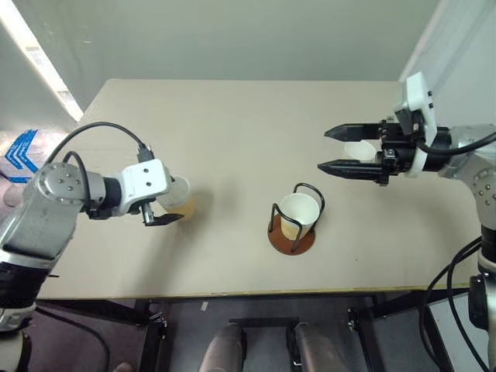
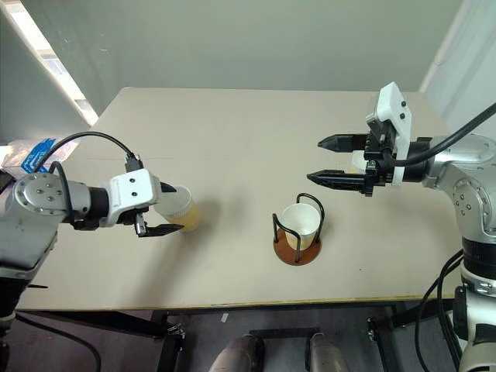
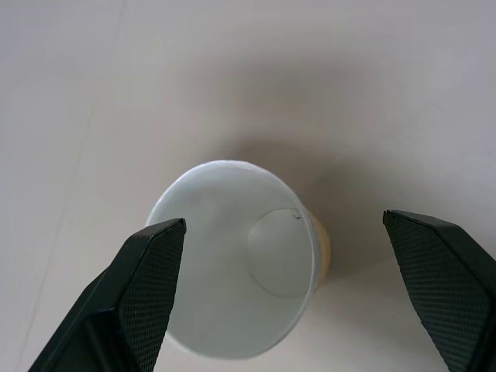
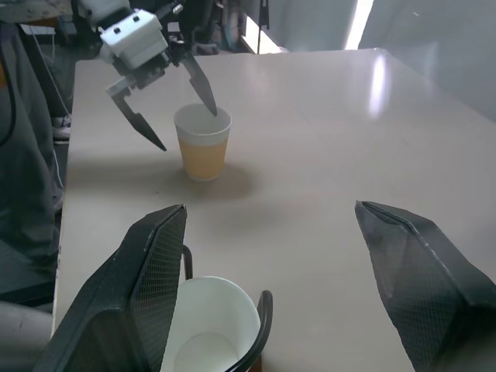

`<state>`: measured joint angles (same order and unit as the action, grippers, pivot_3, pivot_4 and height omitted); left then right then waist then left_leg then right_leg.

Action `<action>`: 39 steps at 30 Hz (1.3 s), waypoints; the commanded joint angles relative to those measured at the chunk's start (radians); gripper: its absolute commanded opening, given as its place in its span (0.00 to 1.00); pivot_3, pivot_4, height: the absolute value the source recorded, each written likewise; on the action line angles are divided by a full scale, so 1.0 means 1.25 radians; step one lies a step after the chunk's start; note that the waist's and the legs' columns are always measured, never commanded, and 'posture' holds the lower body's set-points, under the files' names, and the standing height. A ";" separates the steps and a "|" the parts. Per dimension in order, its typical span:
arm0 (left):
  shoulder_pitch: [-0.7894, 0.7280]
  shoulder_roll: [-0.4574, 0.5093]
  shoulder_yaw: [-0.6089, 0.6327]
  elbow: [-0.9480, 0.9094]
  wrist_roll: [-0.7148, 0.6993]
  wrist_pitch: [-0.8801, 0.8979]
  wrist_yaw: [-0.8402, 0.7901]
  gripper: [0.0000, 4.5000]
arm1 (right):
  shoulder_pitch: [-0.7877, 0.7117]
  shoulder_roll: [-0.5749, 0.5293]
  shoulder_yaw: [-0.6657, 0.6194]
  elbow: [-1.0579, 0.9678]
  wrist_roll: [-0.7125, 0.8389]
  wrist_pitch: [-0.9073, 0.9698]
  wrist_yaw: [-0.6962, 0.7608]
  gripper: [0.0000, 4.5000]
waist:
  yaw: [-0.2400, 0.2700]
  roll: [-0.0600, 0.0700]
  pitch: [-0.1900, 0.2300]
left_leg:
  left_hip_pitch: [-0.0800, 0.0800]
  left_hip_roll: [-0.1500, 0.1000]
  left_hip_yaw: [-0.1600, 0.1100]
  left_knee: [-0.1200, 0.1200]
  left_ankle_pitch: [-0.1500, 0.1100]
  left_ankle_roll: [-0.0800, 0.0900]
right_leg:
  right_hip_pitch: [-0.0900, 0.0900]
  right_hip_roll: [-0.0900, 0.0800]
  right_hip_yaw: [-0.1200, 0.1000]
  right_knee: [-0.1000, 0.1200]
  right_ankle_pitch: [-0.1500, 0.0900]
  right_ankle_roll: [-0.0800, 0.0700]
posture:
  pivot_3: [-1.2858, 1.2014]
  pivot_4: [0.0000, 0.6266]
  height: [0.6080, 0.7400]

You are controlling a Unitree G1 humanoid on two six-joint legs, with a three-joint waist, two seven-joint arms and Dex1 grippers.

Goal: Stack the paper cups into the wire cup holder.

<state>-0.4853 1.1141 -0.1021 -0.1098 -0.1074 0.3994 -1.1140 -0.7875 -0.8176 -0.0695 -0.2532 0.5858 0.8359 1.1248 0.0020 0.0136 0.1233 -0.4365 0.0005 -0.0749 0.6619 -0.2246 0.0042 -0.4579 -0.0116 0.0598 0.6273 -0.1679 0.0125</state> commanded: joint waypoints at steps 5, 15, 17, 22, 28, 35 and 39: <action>-0.044 -0.017 -0.034 0.077 0.048 -0.079 -0.041 0.55 | 0.027 -0.018 -0.032 -0.038 0.030 -0.033 -0.010 0.83 | 0.000 0.000 0.000 | 0.000 0.000 0.000 0.001 0.000 0.000 | 0.000 0.000 0.000 0.000 0.000 0.000 | 0.52 0.24 1.00; -0.076 -0.023 -0.032 0.152 0.030 -0.124 -0.139 0.01 | 0.070 -0.034 -0.055 -0.029 0.055 -0.112 0.035 0.83 | 0.002 0.000 0.000 | 0.000 0.000 0.000 0.001 0.000 0.000 | 0.000 0.000 0.000 0.000 0.000 0.000 | 0.52 0.24 1.00; -0.095 -0.026 -0.020 0.150 0.013 -0.117 -0.156 0.01 | 0.084 -0.046 -0.056 -0.023 0.059 -0.125 0.059 0.83 | 0.002 -0.001 0.000 | -0.001 0.000 0.000 0.001 0.000 0.000 | 0.001 0.000 0.000 0.000 0.000 0.000 | 0.52 0.24 1.00; -0.163 -0.030 0.012 0.136 -0.061 -0.073 -0.207 0.01 | 0.106 -0.078 -0.073 0.001 0.064 -0.175 0.118 0.83 | 0.002 -0.001 0.000 | 0.000 0.000 0.000 0.002 0.000 0.001 | 0.001 0.000 0.000 0.000 0.000 0.000 | 0.52 0.24 1.00; -0.284 -0.071 0.014 0.079 -0.188 0.051 -0.285 0.01 | 0.147 -0.155 -0.095 0.080 0.034 -0.275 0.239 0.83 | 0.005 -0.001 -0.001 | -0.001 -0.001 0.000 0.002 0.000 0.002 | 0.001 -0.001 -0.001 0.000 0.000 0.000 | 0.52 0.24 1.00; -0.401 -0.146 -0.047 0.069 -0.246 0.102 -0.379 0.01 | 0.210 -0.211 -0.095 0.081 0.029 -0.304 0.293 0.83 | 0.004 -0.001 0.000 | -0.001 0.000 0.000 0.003 -0.001 0.003 | 0.003 -0.001 -0.001 0.000 0.001 0.003 | 0.52 0.24 1.00; -0.468 -0.182 -0.103 0.116 -0.240 0.061 -0.400 0.01 | 0.224 -0.233 -0.103 0.052 0.060 -0.257 0.295 0.83 | 0.004 -0.001 0.000 | 0.000 0.000 0.000 0.004 -0.001 0.003 | 0.004 -0.001 -0.001 -0.001 0.000 0.005 | 0.52 0.24 1.00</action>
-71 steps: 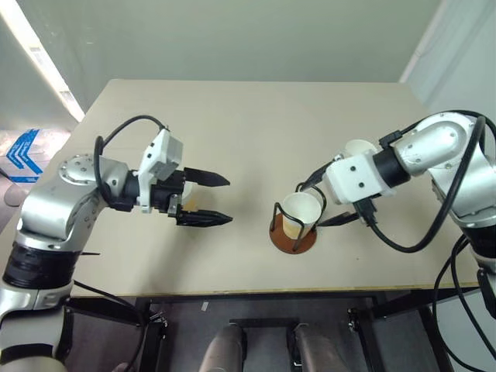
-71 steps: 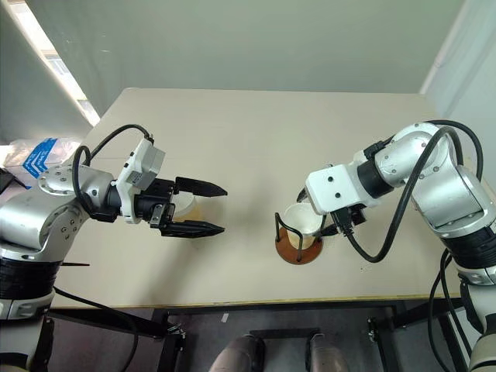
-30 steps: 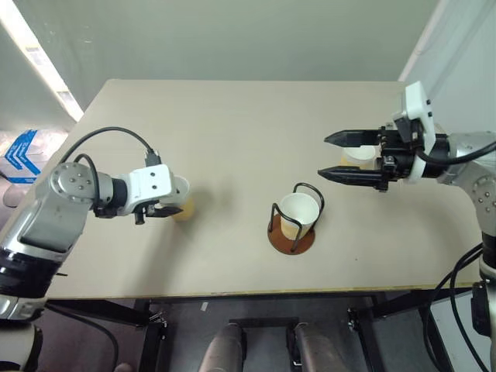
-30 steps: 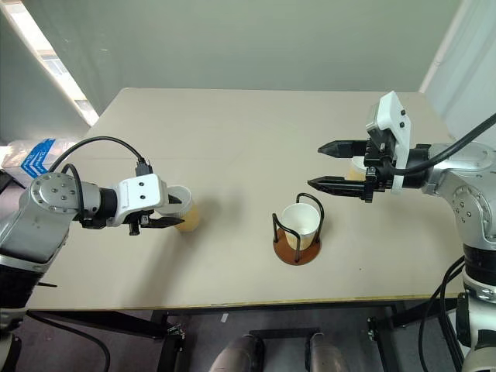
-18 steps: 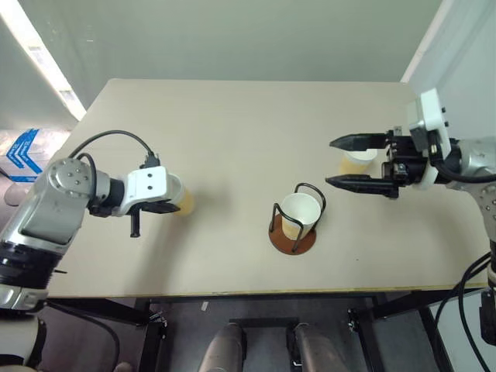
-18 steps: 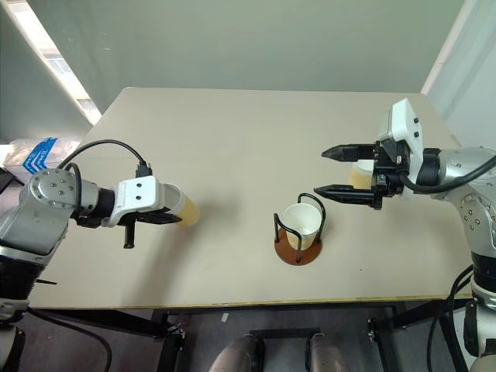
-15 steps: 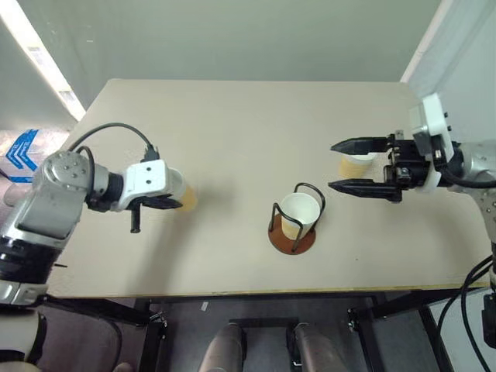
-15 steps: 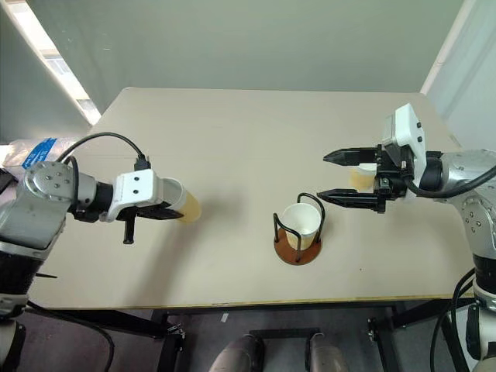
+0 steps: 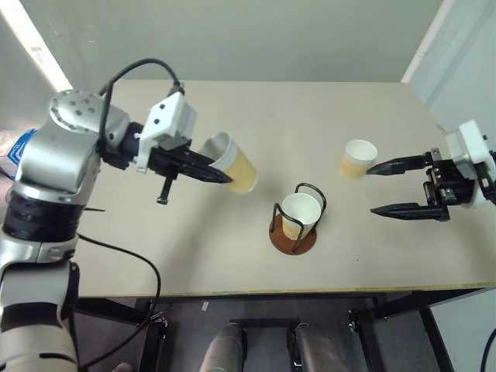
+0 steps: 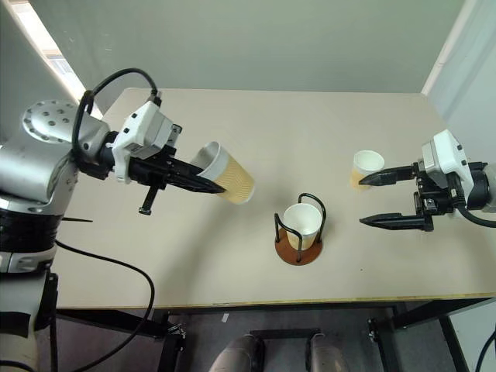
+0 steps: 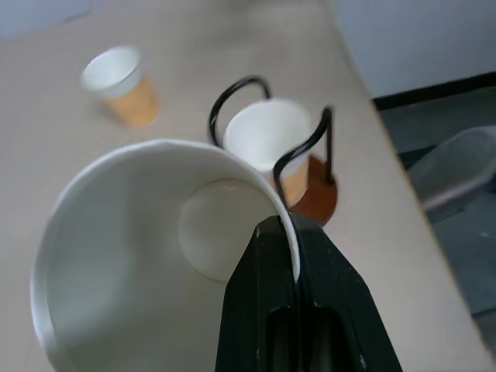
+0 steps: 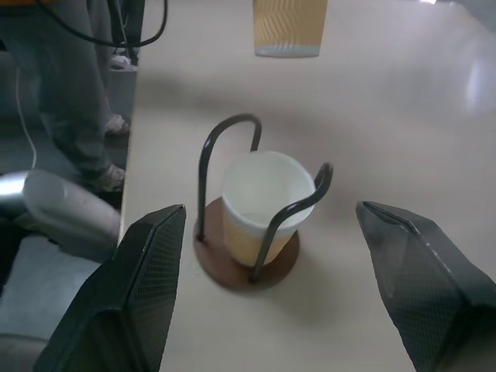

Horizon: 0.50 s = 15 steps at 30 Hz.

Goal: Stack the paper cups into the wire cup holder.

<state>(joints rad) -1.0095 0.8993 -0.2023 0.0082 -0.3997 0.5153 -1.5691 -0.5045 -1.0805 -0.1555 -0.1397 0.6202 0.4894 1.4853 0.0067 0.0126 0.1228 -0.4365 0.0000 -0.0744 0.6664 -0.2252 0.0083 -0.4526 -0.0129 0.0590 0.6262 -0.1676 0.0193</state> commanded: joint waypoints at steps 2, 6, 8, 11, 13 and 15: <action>-0.084 -0.023 -0.054 0.050 -0.017 -0.058 -0.036 0.01 | 0.000 -0.024 -0.036 -0.052 0.035 0.022 -0.001 0.83 | 0.000 0.000 0.000 | 0.000 0.000 0.000 0.001 0.000 0.000 | 0.001 0.000 0.000 0.000 -0.001 0.001 | 0.52 0.24 1.00; -0.145 -0.051 -0.115 0.100 -0.038 -0.111 -0.036 0.01 | 0.000 -0.041 -0.041 -0.069 0.037 0.032 -0.006 0.83 | 0.001 0.000 0.000 | 0.000 0.000 0.000 0.001 0.001 0.002 | 0.001 -0.001 0.000 -0.001 -0.001 0.002 | 0.52 0.24 1.00; -0.174 -0.070 -0.141 0.132 -0.045 -0.135 -0.036 0.01 | -0.018 -0.048 -0.047 -0.078 0.046 0.048 -0.020 0.83 | 0.001 0.000 0.000 | 0.000 -0.001 0.000 0.001 0.001 0.002 | 0.002 -0.001 0.000 -0.001 -0.001 0.003 | 0.52 0.24 1.00; -0.217 -0.109 -0.187 0.181 -0.050 -0.173 -0.036 0.01 | -0.046 -0.061 -0.064 -0.094 0.075 0.089 -0.038 0.83 | 0.004 0.000 0.000 | -0.001 -0.001 0.001 0.002 0.001 0.003 | 0.002 -0.001 0.000 -0.002 0.000 0.006 | 0.52 0.24 1.00; -0.234 -0.116 -0.212 0.204 -0.064 -0.195 -0.036 0.01 | -0.060 -0.065 -0.068 -0.108 0.095 0.119 -0.053 0.83 | 0.005 0.000 0.000 | -0.001 -0.002 0.000 0.002 0.001 0.004 | 0.003 -0.002 0.000 -0.002 0.000 0.007 | 0.52 0.24 1.00; -0.250 -0.135 -0.235 0.228 -0.067 -0.216 -0.036 0.01 | -0.065 -0.077 -0.086 -0.117 0.120 0.154 -0.070 0.83 | 0.005 0.000 0.000 | -0.001 -0.002 0.000 0.002 0.000 0.005 | 0.004 -0.002 0.000 -0.004 -0.001 0.007 | 0.52 0.24 1.00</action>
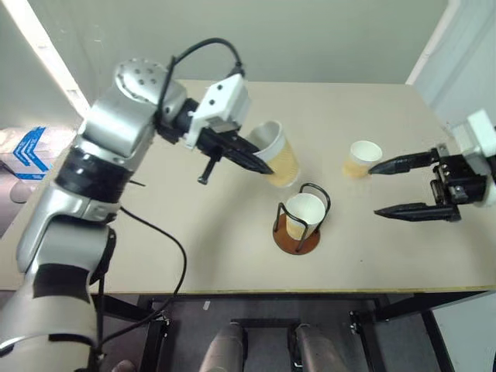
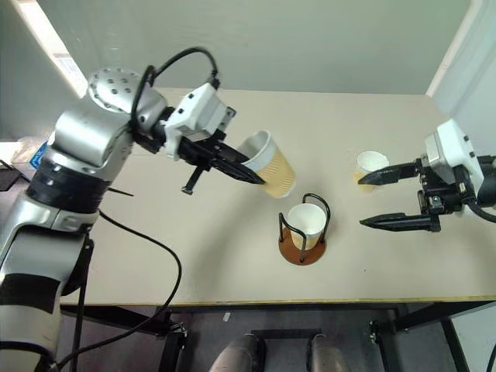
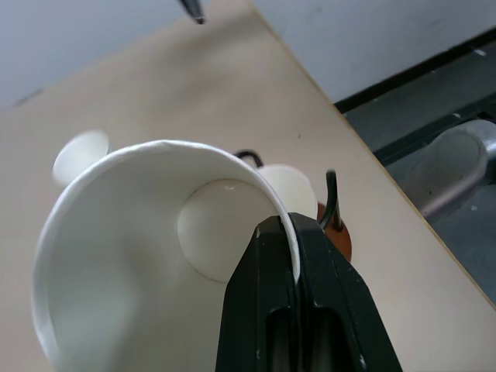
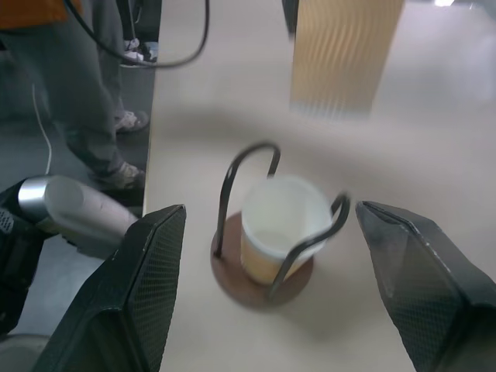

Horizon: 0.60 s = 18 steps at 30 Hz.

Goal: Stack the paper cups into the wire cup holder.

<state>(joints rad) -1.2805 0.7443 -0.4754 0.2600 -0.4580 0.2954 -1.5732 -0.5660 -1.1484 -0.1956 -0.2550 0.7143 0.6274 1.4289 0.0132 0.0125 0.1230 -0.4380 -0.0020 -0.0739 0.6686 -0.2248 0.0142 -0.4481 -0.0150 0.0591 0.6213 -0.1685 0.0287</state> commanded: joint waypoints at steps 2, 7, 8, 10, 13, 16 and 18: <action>-0.047 -0.029 -0.039 0.047 -0.023 -0.059 -0.033 0.01 | -0.015 -0.032 -0.081 -0.033 0.071 0.076 -0.042 0.83 | 0.001 0.000 0.000 | 0.000 0.000 0.000 0.000 0.000 0.000 | 0.001 0.000 0.000 -0.002 0.001 0.001 | 0.52 0.24 1.00; -0.069 -0.056 -0.102 0.083 -0.032 -0.102 -0.033 0.01 | 0.046 -0.042 -0.154 -0.078 0.099 0.117 -0.077 0.83 | 0.005 0.000 0.000 | -0.004 0.000 0.000 0.000 -0.001 0.002 | 0.001 0.000 0.000 -0.008 0.005 0.009 | 0.52 0.24 1.00; -0.073 -0.061 -0.113 0.088 -0.033 -0.108 -0.033 0.01 | 0.062 -0.042 -0.169 -0.087 0.102 0.122 -0.084 0.83 | 0.006 0.000 0.000 | -0.004 0.000 0.000 0.000 -0.002 0.003 | 0.001 0.000 0.000 -0.008 0.006 0.011 | 0.52 0.24 1.00; -0.079 -0.074 -0.131 0.101 -0.031 -0.126 -0.033 0.01 | 0.089 -0.038 -0.196 -0.105 0.113 0.132 -0.104 0.83 | 0.008 0.000 0.000 | -0.005 0.000 0.000 0.002 -0.002 0.004 | 0.001 -0.001 0.000 -0.008 0.007 0.013 | 0.52 0.24 1.00; -0.091 -0.109 -0.162 0.122 -0.021 -0.153 -0.033 0.01 | 0.141 -0.030 -0.244 -0.133 0.125 0.142 -0.122 0.83 | 0.013 0.001 0.000 | -0.007 -0.001 0.001 0.004 -0.004 0.005 | 0.000 -0.001 0.000 -0.009 0.007 0.014 | 0.52 0.24 1.00; -0.095 -0.129 -0.187 0.133 -0.021 -0.173 -0.033 0.01 | 0.169 -0.026 -0.267 -0.151 0.137 0.145 -0.138 0.83 | 0.014 0.001 0.000 | -0.007 -0.001 0.002 0.007 -0.006 0.008 | 0.001 -0.002 0.000 -0.009 0.007 0.015 | 0.52 0.24 1.00; -0.097 -0.143 -0.195 0.139 -0.017 -0.186 -0.033 0.01 | 0.184 -0.024 -0.278 -0.160 0.142 0.144 -0.145 0.83 | 0.014 0.001 0.001 | -0.008 -0.001 0.002 0.010 -0.007 0.008 | 0.001 -0.002 0.000 -0.009 0.008 0.016 | 0.52 0.24 1.00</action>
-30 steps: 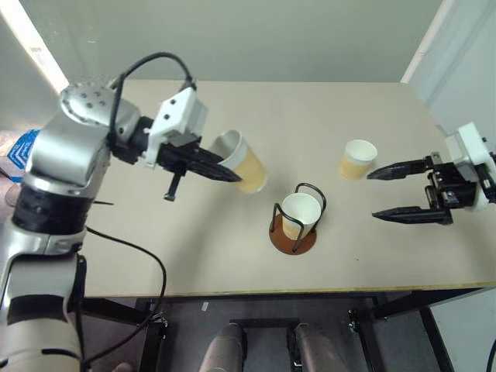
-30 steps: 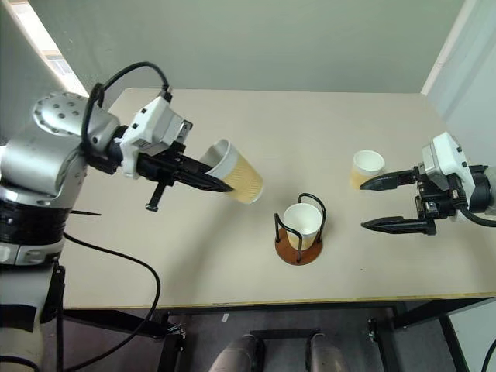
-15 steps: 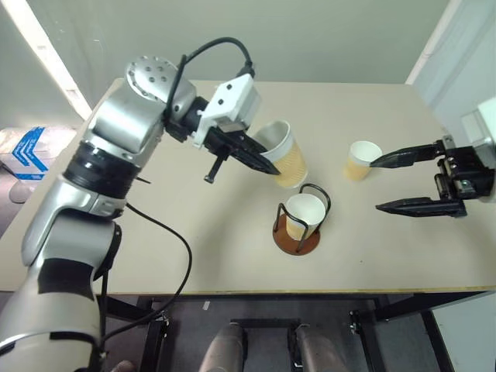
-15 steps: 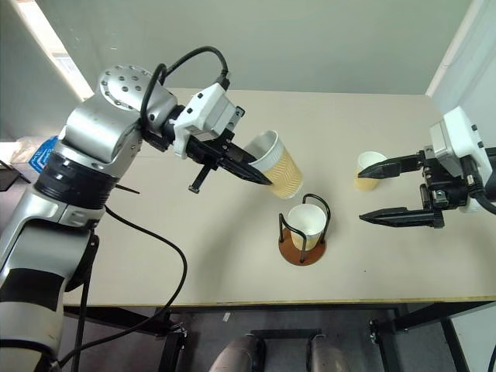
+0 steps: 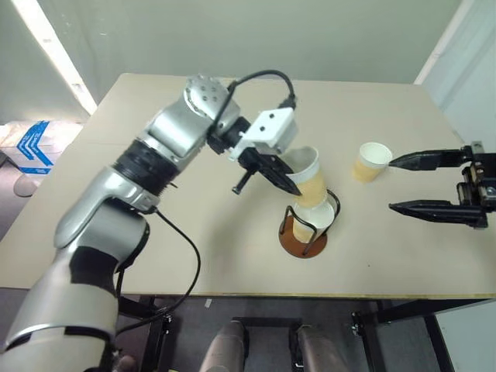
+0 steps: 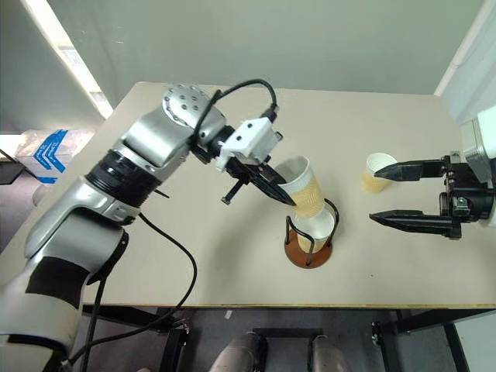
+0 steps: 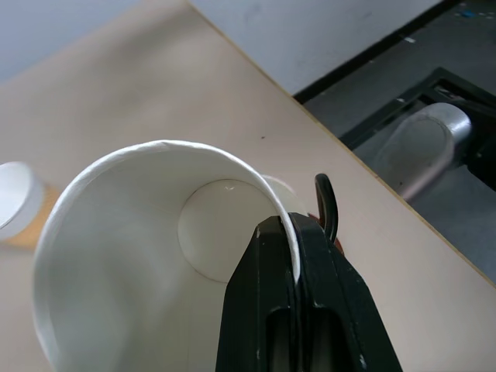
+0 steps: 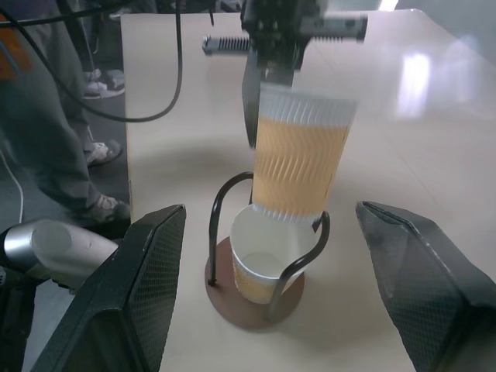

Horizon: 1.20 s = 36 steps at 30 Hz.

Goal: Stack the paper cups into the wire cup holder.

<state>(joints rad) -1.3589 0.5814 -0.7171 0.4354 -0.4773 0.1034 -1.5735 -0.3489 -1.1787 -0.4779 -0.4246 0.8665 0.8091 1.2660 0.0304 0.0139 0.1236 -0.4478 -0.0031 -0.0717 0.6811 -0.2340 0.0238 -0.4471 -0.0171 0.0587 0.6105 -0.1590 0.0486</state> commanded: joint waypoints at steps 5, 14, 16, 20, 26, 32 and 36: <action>-0.022 -0.020 -0.041 -0.004 0.028 -0.086 -0.033 0.01 | 0.042 0.000 -0.071 -0.036 0.027 -0.008 -0.024 0.83 | 0.000 0.000 0.000 | -0.001 -0.001 0.001 0.002 -0.001 0.001 | 0.000 -0.001 0.000 -0.001 0.001 0.002 | 0.52 0.24 1.00; -0.011 -0.073 -0.021 0.050 0.124 -0.179 -0.033 0.15 | 0.054 -0.006 -0.065 -0.030 0.024 -0.025 -0.020 0.83 | 0.000 0.000 0.000 | -0.001 -0.002 0.001 0.004 0.001 0.002 | 0.001 -0.001 0.000 -0.001 0.001 0.002 | 0.52 0.24 1.00; -0.010 -0.090 0.002 0.065 0.148 -0.198 -0.033 0.29 | 0.052 -0.006 -0.057 -0.028 0.021 -0.030 -0.020 0.83 | 0.000 0.000 0.000 | -0.002 -0.002 0.001 0.005 0.001 0.003 | 0.001 -0.002 0.000 -0.001 0.001 0.002 | 0.52 0.24 1.00; -0.016 -0.116 0.055 0.083 0.161 -0.179 -0.033 0.61 | 0.042 -0.008 -0.043 -0.023 0.018 -0.033 -0.027 0.83 | 0.000 0.000 0.000 | -0.002 -0.002 0.001 0.005 0.001 0.003 | 0.001 -0.002 0.000 -0.001 0.002 0.005 | 0.52 0.24 1.00; -0.044 -0.119 0.202 0.104 0.125 -0.095 -0.025 1.00 | -0.019 0.030 0.024 -0.008 -0.017 -0.030 -0.159 0.83 | -0.001 0.001 0.000 | -0.002 -0.002 0.001 0.005 0.001 0.003 | 0.001 -0.002 0.000 -0.001 0.002 0.006 | 0.52 0.24 1.00; 0.014 -0.048 0.377 0.047 0.035 0.126 0.030 1.00 | -0.104 0.057 0.174 0.029 -0.122 -0.058 -0.248 0.83 | -0.008 0.002 0.000 | -0.001 -0.002 0.002 0.004 0.001 0.003 | 0.001 -0.002 0.000 -0.001 0.003 0.007 | 0.52 0.24 1.00; 0.104 -0.005 0.472 -0.053 -0.010 0.257 0.112 1.00 | -0.175 0.056 0.342 0.161 -0.357 -0.235 -0.244 0.83 | -0.011 0.002 0.000 | 0.002 -0.002 0.002 0.004 0.001 0.004 | 0.003 -0.002 0.001 0.000 0.003 0.008 | 0.52 0.24 1.00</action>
<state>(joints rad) -1.2460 0.5603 -0.1797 0.4347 -0.4554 0.3683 -1.4746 -0.5316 -1.1032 -0.0990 -0.2737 0.5329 0.6096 0.9631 0.0167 0.0168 0.1231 -0.4451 -0.0052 -0.0691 0.6864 -0.2327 0.0286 -0.4434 -0.0199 0.0596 0.6101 -0.1546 0.0589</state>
